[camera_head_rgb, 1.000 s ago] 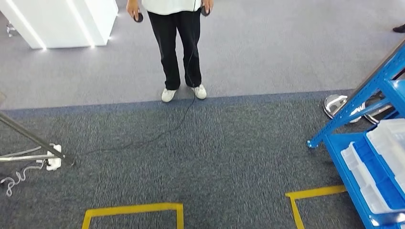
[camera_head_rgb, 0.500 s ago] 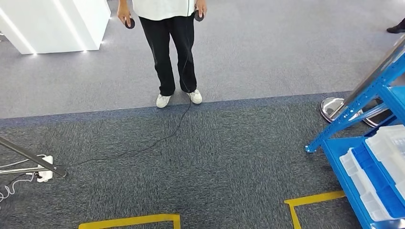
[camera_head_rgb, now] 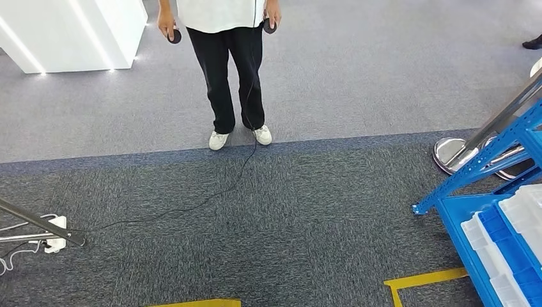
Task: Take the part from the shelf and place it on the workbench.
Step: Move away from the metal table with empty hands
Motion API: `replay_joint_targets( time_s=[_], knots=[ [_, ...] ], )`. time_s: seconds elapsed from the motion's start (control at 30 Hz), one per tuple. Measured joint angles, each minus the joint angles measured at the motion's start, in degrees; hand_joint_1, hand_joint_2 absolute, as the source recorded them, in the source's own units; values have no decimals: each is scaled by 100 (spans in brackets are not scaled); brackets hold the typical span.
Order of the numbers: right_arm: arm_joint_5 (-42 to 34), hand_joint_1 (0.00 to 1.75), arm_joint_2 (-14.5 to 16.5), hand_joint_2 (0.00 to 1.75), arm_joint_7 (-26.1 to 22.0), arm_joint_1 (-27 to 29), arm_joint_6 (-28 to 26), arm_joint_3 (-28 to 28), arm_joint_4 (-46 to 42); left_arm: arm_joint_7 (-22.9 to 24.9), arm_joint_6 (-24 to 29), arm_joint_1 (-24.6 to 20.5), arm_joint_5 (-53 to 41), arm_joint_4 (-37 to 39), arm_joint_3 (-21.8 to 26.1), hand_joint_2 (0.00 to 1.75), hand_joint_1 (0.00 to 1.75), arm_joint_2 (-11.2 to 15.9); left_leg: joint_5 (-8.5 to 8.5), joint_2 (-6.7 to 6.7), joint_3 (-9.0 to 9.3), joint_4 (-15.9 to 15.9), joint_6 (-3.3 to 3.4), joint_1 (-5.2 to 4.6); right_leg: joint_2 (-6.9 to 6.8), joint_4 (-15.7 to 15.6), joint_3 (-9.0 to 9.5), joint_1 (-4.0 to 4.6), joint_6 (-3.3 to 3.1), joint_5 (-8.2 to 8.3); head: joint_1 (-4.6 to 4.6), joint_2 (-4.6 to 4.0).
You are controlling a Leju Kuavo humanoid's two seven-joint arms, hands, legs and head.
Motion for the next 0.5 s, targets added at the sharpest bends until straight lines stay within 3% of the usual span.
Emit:
replay_joint_targets(
  time_s=[0.13,0.3,0.5],
  knots=[
    [-9,0,1,0,7,-2,0,0,3,2,-4,-1,2,0,0,0,0,-2,5,8,68,-52,54,9,16,-54,85,13,-33,51,0,0],
    [-91,0,4,0,55,-20,5,-11,4,1,6,-10,2,0,0,0,0,-2,-65,10,132,-161,43,6,13,-66,87,0,-70,21,-2,0],
    [-104,0,28,0,96,-22,7,-15,4,1,14,-6,2,0,0,0,0,5,12,12,150,-243,91,4,4,-124,115,-7,-10,87,-1,0]
  ],
)
